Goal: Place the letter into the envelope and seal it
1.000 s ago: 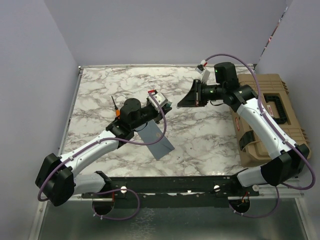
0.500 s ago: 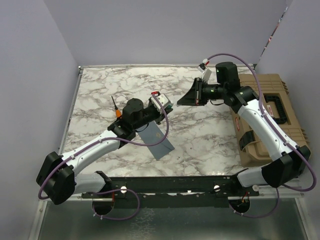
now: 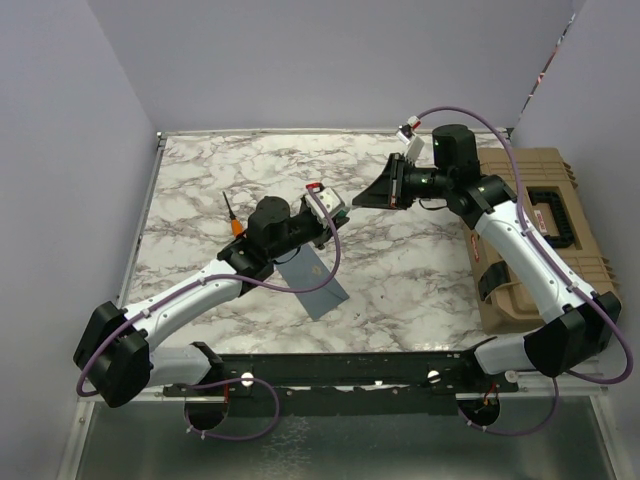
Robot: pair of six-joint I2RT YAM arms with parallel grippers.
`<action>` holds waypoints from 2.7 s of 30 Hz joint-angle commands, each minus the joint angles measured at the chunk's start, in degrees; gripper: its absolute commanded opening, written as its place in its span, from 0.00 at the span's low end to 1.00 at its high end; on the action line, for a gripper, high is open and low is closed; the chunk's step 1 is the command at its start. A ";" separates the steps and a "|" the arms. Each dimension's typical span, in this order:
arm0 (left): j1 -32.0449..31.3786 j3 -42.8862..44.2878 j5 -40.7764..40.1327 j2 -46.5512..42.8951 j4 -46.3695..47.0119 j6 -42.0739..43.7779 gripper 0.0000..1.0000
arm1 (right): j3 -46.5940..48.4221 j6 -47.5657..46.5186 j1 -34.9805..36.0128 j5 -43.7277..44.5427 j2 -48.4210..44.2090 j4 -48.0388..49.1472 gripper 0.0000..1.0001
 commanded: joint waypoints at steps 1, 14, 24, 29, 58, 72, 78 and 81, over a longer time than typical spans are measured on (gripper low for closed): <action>-0.54 1.52 -1.81 0.19 -0.23 -0.07 0.00 | -0.08 0.01 -0.17 1.75 0.01 0.53 0.00; -1.06 2.65 -1.28 1.67 -0.25 0.02 0.00 | -0.02 -0.04 -0.20 2.10 1.30 0.82 0.00; -1.76 3.36 -2.03 2.59 -0.22 0.49 0.00 | 0.87 -0.81 -0.15 2.60 1.92 -0.57 0.00; -1.77 2.66 -3.11 2.67 -0.26 0.80 0.00 | 1.44 -0.74 -0.15 3.33 0.39 -0.33 0.00; -1.84 3.00 -2.95 1.94 -0.25 0.88 0.00 | -0.75 -0.42 -0.16 1.64 1.13 -0.04 0.00; -1.80 4.75 -0.58 2.38 -2.76 2.66 0.00 | 1.75 -2.13 -0.15 -0.36 3.93 -3.33 0.00; -1.85 4.65 -2.03 2.42 -3.04 3.45 0.00 | 2.00 -1.62 -0.20 -0.17 2.26 -1.94 0.00; -1.83 4.11 -2.99 2.43 -3.11 3.73 0.00 | 1.97 -1.27 -0.15 0.22 1.21 -1.10 0.00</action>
